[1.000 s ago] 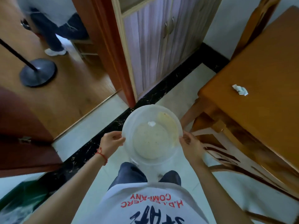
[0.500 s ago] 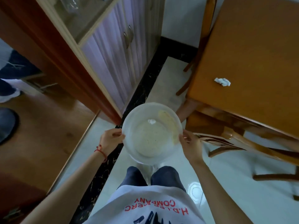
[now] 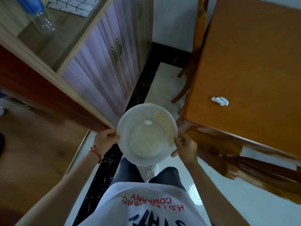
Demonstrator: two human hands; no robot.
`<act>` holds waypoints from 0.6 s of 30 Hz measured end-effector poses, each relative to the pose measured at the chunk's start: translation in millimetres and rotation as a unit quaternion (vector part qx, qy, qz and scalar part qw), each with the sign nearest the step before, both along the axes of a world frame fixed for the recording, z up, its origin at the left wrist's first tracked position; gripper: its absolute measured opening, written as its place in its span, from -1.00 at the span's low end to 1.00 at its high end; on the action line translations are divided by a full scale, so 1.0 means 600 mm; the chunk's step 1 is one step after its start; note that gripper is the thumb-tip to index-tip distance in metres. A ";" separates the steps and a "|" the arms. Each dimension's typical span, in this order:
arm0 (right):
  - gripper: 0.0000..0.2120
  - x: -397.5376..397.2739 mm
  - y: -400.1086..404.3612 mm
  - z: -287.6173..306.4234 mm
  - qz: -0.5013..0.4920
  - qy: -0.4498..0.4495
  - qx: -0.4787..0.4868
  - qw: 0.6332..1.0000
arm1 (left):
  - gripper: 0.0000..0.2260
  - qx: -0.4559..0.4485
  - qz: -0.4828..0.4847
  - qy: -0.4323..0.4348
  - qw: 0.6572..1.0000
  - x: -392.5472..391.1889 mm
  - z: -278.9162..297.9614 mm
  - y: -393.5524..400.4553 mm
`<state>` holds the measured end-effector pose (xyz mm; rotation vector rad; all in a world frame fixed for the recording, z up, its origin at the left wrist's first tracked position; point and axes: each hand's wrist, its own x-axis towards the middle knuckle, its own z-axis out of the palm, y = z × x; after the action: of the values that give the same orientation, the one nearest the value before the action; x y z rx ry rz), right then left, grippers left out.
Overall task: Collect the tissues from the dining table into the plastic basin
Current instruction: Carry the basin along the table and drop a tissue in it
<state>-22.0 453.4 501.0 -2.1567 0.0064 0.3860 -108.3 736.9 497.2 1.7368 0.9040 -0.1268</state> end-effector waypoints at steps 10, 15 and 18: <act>-0.88 0.086 0.052 -0.005 -0.059 0.007 -0.005 0.998 | -0.85 0.013 -0.053 -0.013 0.998 0.131 0.021 0.051; -0.84 0.125 0.092 -0.002 -0.107 -0.008 -0.023 0.994 | -0.82 0.000 -0.077 -0.016 0.997 0.210 0.023 0.094; -0.78 0.149 0.105 -0.002 -0.115 -0.002 -0.041 0.993 | -0.78 -0.011 -0.098 -0.011 0.995 0.251 0.019 0.113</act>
<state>67.6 516.6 499.7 -2.2087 0.2700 0.2518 42.3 804.5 508.7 1.8013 0.7120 -0.2446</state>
